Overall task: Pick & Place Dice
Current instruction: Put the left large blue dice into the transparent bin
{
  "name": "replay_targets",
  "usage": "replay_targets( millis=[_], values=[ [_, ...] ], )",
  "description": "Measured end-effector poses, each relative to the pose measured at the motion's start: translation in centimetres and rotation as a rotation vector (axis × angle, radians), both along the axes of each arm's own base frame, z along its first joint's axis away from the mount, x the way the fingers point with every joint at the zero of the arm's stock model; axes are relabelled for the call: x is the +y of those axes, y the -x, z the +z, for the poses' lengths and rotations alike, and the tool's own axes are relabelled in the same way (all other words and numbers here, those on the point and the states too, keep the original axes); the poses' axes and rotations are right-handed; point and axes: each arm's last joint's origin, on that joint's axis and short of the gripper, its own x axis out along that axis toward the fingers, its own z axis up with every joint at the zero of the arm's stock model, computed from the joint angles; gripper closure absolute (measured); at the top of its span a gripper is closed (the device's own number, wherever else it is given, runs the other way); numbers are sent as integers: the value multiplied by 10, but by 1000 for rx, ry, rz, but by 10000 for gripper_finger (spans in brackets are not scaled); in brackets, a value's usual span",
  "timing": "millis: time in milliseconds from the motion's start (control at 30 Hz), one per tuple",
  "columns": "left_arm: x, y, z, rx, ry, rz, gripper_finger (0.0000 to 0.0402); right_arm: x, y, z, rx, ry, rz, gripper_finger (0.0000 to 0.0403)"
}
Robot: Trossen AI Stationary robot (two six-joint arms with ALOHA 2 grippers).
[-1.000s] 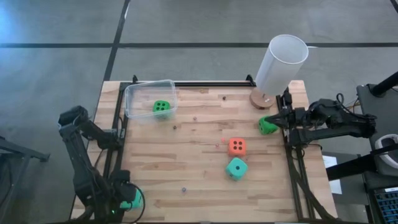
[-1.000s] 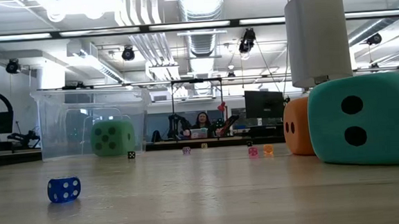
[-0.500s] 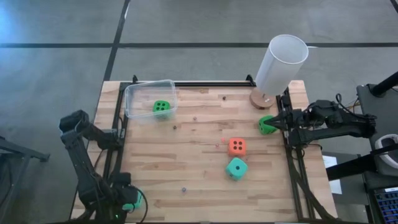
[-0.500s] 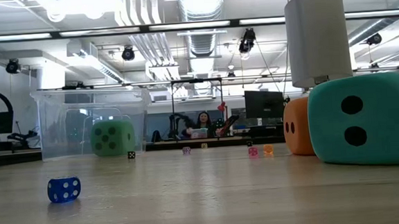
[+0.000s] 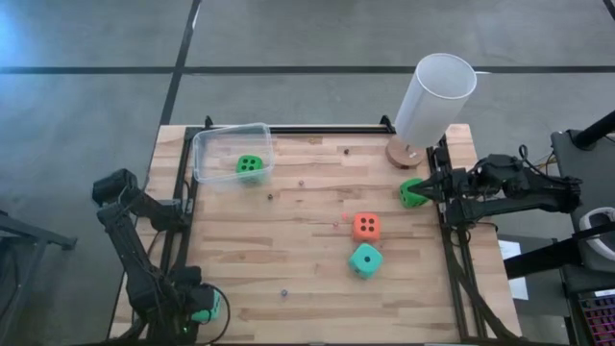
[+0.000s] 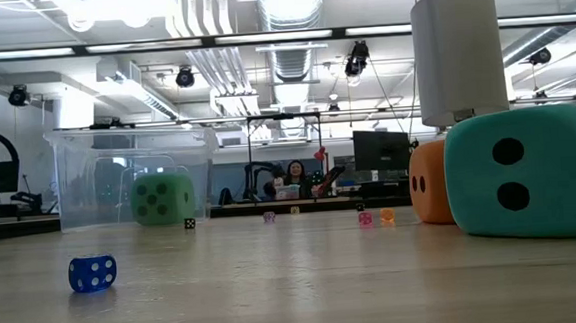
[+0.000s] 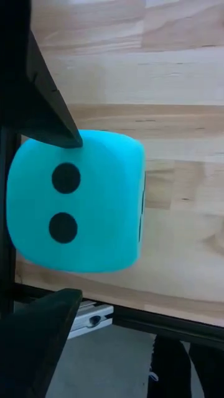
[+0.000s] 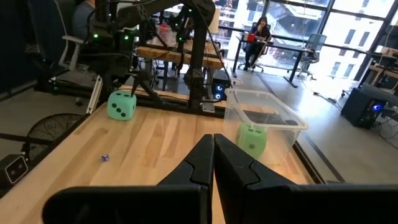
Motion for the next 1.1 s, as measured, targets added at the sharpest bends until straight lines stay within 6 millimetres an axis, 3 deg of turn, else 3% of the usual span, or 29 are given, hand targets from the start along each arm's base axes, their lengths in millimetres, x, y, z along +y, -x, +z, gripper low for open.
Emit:
replay_targets(
  millis=[333, 1100],
  values=[
    [2, 1, 10, -6, 37, -11, 14, 0, 0, 0, 0, 3, -1, 394],
    [5, 2, 0, 0, 23, 18, 20, 0, 0, 0, 0, 11, 0, 394]
  ],
)
